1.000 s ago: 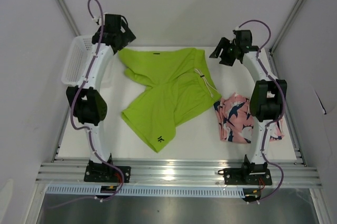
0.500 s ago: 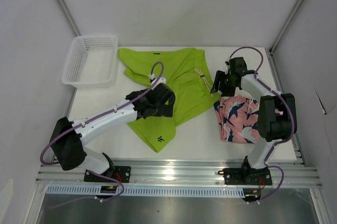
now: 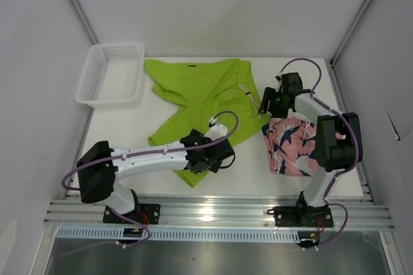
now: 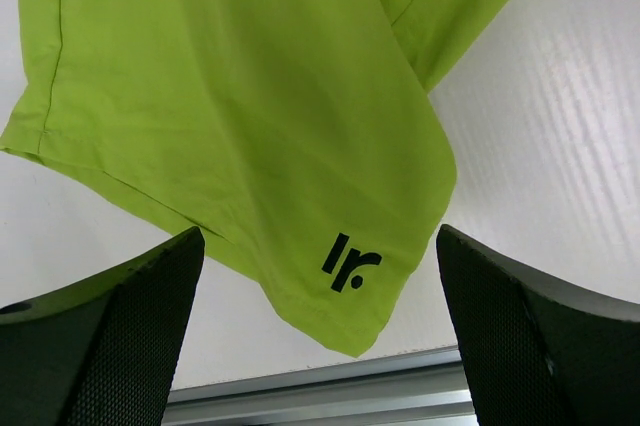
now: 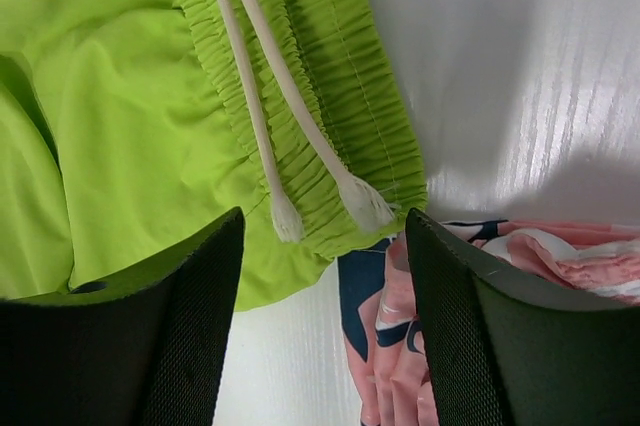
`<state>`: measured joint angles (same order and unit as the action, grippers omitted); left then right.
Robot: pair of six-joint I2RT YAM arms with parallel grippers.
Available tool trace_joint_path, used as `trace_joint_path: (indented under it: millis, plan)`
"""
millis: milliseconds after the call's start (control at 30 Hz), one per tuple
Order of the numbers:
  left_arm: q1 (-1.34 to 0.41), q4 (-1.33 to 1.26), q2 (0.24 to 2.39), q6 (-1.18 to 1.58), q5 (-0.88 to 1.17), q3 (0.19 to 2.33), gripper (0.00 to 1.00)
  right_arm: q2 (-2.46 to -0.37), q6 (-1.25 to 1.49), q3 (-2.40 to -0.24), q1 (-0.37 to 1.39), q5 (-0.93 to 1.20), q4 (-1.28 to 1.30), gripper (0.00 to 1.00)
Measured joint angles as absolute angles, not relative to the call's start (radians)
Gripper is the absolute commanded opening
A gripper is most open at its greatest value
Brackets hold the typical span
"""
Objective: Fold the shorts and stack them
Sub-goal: Flatten the shorts out
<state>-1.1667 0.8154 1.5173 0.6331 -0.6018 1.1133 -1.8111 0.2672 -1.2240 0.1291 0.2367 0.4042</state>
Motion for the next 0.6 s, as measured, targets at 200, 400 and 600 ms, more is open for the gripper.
trace_joint_path:
  millis: [200,400,600]
  plan:
    - [-1.193,0.832,1.586,0.591,-0.621,1.098,0.86,-1.842,0.251,-1.224,0.129,0.258,0.378,0.47]
    - [-1.225,0.854,1.639,0.564,-0.625,1.092,0.88,-1.870,0.249,-1.224,0.128,0.298,0.373,0.32]
    - [-1.280,0.867,1.654,0.553,-0.622,1.081,0.82,-1.870,0.250,-1.224,0.127,0.321,0.366,0.12]
